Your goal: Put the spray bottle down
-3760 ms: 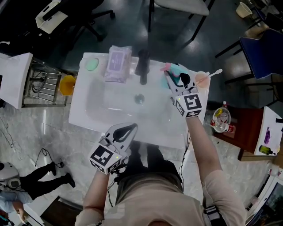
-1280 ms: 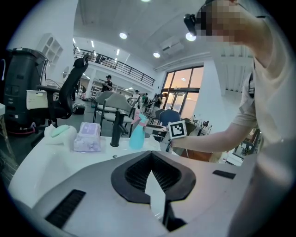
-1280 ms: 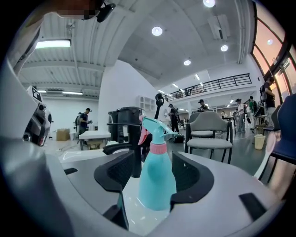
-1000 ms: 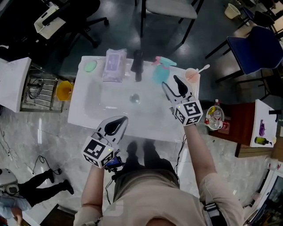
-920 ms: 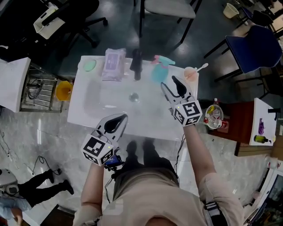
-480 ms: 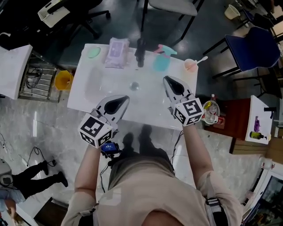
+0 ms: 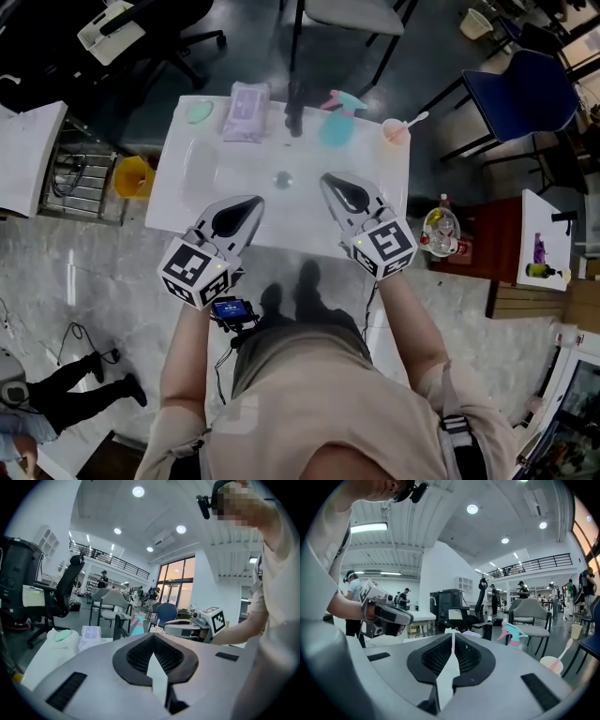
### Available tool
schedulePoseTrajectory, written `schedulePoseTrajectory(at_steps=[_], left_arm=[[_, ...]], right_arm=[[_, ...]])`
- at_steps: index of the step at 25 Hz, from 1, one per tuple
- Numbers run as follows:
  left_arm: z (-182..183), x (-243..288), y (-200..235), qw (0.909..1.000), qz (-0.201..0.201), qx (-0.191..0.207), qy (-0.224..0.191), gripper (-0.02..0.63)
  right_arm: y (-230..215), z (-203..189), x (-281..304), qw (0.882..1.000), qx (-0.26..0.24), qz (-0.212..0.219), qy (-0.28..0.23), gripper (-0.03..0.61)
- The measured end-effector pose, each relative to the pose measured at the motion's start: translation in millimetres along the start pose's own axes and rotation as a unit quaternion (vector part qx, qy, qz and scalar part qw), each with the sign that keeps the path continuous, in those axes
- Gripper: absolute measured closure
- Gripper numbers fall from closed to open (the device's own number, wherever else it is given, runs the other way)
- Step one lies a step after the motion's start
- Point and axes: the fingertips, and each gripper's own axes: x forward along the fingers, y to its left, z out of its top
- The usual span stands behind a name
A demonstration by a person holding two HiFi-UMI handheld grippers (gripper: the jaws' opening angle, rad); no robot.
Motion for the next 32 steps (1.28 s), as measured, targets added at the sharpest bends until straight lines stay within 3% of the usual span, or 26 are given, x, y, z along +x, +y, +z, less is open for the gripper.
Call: schedulePoseTrajectory(at_steps=[14,32], left_arm=[[8.7,-29.0,-11.5,0.9994,-0.02,0.011,-0.024,0.606],[16.7,-61.0,-39.2,0.9974,-0.049,0.039,-0.035,0.606]], right_arm=[[78.7,19.0,-2.2,0.997,-0.068,0.036,0.003,0.546],[127.1,26.3,-28.1,0.996,-0.091,0.02,0.001,0.549]])
